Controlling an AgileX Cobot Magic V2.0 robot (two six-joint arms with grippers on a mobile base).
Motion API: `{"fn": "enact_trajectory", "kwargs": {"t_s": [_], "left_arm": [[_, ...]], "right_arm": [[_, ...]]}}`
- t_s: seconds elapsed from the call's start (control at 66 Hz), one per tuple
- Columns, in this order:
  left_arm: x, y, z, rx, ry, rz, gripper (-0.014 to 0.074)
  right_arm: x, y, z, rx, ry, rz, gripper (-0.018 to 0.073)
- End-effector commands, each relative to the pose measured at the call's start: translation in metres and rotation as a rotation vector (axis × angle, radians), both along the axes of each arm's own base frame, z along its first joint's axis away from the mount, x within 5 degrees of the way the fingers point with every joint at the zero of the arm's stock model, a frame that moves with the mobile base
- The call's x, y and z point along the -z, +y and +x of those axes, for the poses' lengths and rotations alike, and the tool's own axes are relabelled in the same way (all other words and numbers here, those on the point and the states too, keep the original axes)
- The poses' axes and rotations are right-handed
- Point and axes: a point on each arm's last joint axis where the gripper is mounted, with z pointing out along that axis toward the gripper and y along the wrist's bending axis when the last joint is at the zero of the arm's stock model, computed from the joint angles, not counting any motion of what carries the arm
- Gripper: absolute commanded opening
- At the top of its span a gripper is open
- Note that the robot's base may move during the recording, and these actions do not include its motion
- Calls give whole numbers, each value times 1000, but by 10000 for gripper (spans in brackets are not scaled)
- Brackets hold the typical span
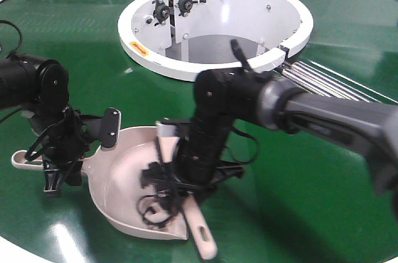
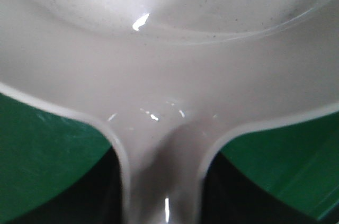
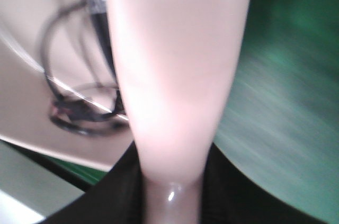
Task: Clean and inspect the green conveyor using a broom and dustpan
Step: 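Sweep the black cable with the brush into the held dustpan, then carry the brush back with the right gripper and lower it onto the belt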
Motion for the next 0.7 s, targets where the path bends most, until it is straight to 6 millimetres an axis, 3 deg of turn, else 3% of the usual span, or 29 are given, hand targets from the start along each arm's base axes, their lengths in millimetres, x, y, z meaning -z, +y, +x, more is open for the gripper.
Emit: {"fn": "enact_trajectory", "kwargs": {"t_s": [0.0,0.152,0.334,0.485,0.682], "left_arm": [[-22,-4,0,-18,-64,-46,-7],[-22,-4,0,-18,-64,-46,-7],[-22,-4,0,-18,-64,-46,-7],[-22,-4,0,-18,-64,-46,-7],[-22,-4,0,-18,-64,-46,-7]], "right_arm": [[-36,18,0,-55,-14,116,-5],[-49,27,5,-67,-64,150,-5],[-64,19,6,-83,-144,119,-5],[-85,2,8,-83,-276,27,-1],[-121,-38,20,-15,-410,-15,-1]]}}
